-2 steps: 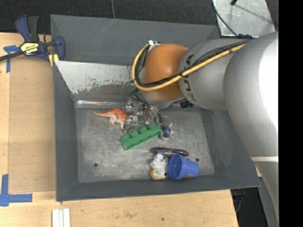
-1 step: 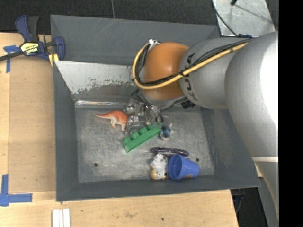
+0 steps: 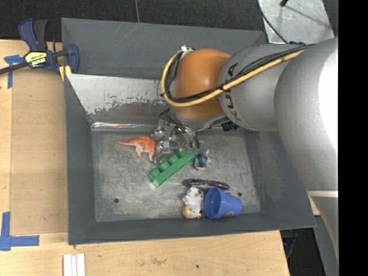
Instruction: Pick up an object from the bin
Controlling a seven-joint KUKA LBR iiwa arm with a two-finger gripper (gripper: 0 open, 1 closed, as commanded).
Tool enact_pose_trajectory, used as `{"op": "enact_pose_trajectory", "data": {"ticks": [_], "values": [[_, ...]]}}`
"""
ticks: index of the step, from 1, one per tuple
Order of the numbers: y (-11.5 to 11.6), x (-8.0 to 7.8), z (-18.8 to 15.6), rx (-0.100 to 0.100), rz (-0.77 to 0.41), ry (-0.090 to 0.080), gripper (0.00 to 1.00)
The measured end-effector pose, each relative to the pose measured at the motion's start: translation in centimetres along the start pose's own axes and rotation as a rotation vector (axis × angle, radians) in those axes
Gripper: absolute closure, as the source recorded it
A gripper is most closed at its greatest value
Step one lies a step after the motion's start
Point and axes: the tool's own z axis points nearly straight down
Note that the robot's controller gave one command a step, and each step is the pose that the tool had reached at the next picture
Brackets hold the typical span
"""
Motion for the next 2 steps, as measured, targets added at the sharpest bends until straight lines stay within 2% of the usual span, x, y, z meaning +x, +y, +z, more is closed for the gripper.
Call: {"op": "enact_pose_trajectory", "data": {"ticks": [2], "values": [[-0.17, 0.29, -1.11, 0.007, 0.001, 0.020, 1.00]]}}
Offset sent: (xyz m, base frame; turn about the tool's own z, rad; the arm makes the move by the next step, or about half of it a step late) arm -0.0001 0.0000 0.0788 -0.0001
